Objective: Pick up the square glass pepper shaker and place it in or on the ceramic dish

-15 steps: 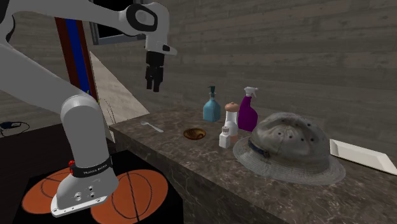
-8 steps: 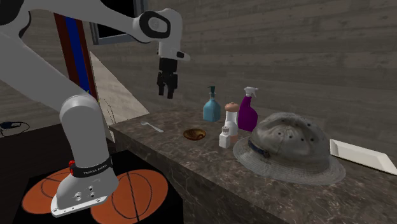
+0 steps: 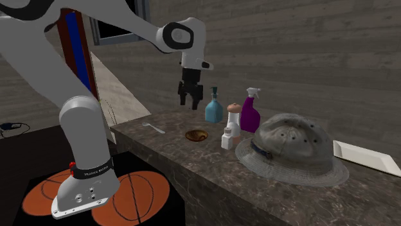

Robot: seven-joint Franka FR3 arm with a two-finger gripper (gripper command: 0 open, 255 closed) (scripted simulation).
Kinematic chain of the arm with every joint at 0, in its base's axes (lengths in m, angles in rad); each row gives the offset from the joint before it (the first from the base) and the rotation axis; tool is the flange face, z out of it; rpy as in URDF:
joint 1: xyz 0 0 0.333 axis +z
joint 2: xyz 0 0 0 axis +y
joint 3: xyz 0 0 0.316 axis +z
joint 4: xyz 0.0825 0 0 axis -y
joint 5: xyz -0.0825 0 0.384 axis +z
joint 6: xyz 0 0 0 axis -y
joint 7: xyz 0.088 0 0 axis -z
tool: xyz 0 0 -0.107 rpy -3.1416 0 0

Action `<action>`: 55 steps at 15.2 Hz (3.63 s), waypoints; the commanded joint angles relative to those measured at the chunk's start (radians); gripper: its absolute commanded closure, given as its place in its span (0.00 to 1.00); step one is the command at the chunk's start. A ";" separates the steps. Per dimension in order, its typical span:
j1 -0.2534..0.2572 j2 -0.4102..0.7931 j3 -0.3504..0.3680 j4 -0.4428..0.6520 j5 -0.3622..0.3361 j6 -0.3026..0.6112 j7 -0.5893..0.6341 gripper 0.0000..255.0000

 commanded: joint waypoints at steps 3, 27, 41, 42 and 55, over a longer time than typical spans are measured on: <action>-0.015 0.131 -0.050 0.061 -0.008 0.089 -0.081 0.00; -0.059 0.513 -0.135 0.248 0.067 0.318 -0.294 0.00; -0.058 0.493 -0.135 0.266 0.062 0.280 -0.291 1.00; -0.058 0.486 -0.135 0.273 0.060 0.267 -0.291 1.00; -0.054 0.422 -0.134 0.379 0.046 0.099 -0.284 1.00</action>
